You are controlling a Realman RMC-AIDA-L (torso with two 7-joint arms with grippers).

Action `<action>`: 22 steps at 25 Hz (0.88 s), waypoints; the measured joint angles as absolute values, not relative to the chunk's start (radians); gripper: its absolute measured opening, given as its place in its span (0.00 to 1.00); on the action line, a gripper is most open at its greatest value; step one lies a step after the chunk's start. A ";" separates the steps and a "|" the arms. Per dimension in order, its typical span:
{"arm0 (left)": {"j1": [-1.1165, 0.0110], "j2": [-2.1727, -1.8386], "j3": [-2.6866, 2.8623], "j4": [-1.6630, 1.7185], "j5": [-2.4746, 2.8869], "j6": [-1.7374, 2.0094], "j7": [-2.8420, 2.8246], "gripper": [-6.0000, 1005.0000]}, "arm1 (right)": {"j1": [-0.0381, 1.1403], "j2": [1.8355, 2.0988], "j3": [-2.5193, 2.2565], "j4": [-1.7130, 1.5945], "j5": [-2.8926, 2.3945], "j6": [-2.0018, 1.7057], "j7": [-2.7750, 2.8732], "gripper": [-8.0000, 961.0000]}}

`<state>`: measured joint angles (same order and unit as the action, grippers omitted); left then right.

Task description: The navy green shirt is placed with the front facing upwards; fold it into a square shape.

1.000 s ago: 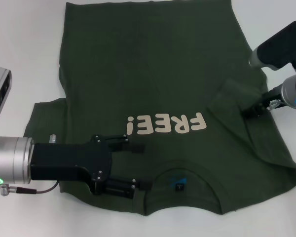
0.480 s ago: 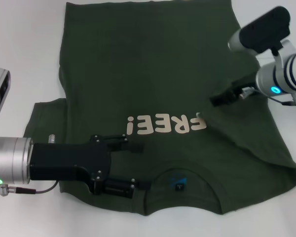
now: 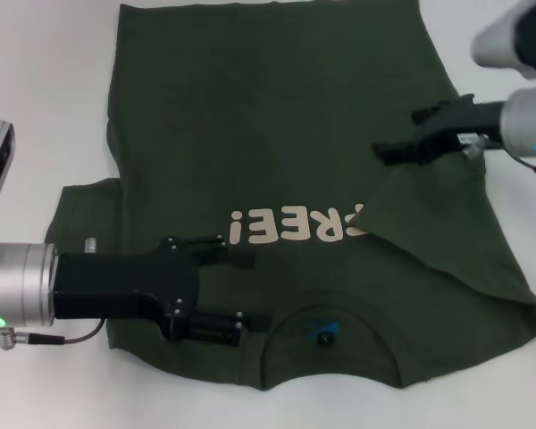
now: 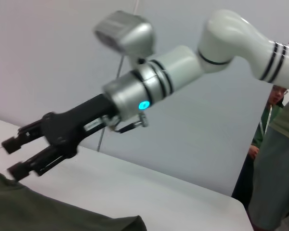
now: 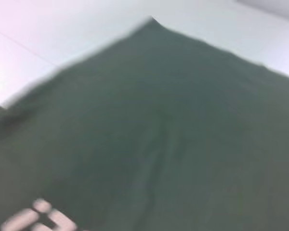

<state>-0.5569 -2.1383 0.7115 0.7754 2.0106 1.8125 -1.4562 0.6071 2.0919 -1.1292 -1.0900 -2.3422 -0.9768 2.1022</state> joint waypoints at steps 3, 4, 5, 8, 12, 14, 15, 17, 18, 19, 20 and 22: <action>-0.560 -2.138 0.712 0.775 2.005 1.808 -1.459 0.92 | 0.521 2.088 -1.113 -1.136 -2.167 -1.034 1.957 0.88; -0.560 -2.138 0.712 0.774 2.002 1.806 -1.459 0.92 | 0.497 2.087 -1.095 -1.140 -2.118 -1.057 1.909 0.88; -0.561 -2.139 0.712 0.774 1.999 1.804 -1.460 0.92 | 0.481 2.087 -1.075 -1.139 -2.081 -1.082 1.866 0.88; -0.561 -2.141 0.712 0.773 1.990 1.790 -1.464 0.91 | 0.443 2.088 -1.001 -1.118 -1.990 -1.197 1.721 0.88; -0.561 -2.144 0.711 0.772 1.984 1.761 -1.485 0.91 | 0.409 2.088 -0.901 -1.068 -1.922 -1.387 1.531 0.88; -0.561 -2.144 0.710 0.772 1.983 1.745 -1.501 0.91 | 0.395 2.088 -0.842 -1.036 -1.911 -1.486 1.437 0.88; -0.561 -2.144 0.710 0.772 1.983 1.739 -1.508 0.91 | 0.386 2.087 -0.805 -1.018 -1.910 -1.545 1.387 0.88; -0.560 -2.144 0.710 0.771 1.983 1.720 -1.532 0.91 | 0.372 2.086 -0.756 -1.001 -1.914 -1.626 1.327 0.88; -0.559 -2.144 0.710 0.771 1.983 1.708 -1.550 0.91 | 0.362 2.086 -0.737 -0.997 -1.921 -1.660 1.307 0.88; -0.557 -2.142 0.710 0.772 1.983 1.696 -1.569 0.91 | 0.349 2.084 -0.725 -1.000 -1.934 -1.701 1.293 0.88; -0.555 -2.141 0.706 0.773 1.984 1.685 -1.586 0.91 | 0.338 2.081 -0.720 -1.006 -1.948 -1.732 1.289 0.88; -0.554 -2.139 0.699 0.776 1.986 1.671 -1.609 0.91 | 0.325 2.077 -0.716 -1.020 -1.980 -1.779 1.294 0.88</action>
